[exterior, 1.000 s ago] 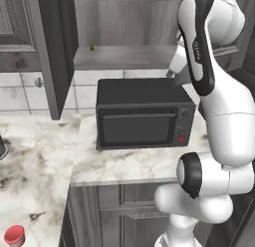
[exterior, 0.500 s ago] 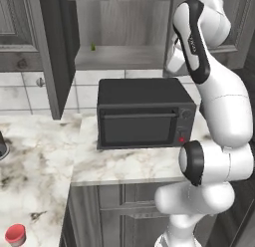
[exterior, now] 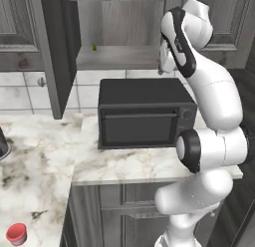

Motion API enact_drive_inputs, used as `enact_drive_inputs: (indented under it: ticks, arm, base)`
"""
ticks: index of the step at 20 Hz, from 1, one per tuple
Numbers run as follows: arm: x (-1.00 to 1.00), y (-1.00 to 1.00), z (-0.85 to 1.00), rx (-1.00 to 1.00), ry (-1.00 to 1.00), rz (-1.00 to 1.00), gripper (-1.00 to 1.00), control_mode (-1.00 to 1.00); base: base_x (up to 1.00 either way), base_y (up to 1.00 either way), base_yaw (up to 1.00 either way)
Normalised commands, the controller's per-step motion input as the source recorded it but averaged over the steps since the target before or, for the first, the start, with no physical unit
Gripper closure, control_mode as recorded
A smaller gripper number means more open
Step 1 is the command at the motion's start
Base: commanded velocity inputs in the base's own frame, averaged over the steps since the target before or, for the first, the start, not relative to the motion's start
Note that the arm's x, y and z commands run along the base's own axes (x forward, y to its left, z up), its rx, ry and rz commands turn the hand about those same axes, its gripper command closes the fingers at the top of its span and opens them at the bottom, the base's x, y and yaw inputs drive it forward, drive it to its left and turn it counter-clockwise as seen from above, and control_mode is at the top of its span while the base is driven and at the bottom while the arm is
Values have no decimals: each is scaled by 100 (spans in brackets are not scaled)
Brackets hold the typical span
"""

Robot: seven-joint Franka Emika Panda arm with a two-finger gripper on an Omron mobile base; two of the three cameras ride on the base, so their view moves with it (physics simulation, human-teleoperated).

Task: Pick the avocado and bread from the counter and place them on the plate. Then pick the jam from the cabinet and place it next to the plate. Lastly close the cabinet door.

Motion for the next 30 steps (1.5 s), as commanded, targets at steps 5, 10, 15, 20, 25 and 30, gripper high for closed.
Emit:
enact_drive_inputs:
  ticks: [5,10,15,20,25,30]
  arm:
    - [100,-100,-100,4,0,0,-100,-100]
    - [100,-100,-100,3,0,0,-100,-100]
    - [87,-78,-93,-1,-3,0,-100,-100]
    - [-37,-7,-44,-3,-13,0,-100,-100]
    - [-86,0,-38,-8,-15,0,-100,-100]
    - [-70,6,-28,-13,-4,0,-100,-100]
  base:
    - [0,0,0]
    - [0,0,0]
    - [0,0,0]
    - [0,0,0]
    - [0,0,0]
    - [0,0,0]
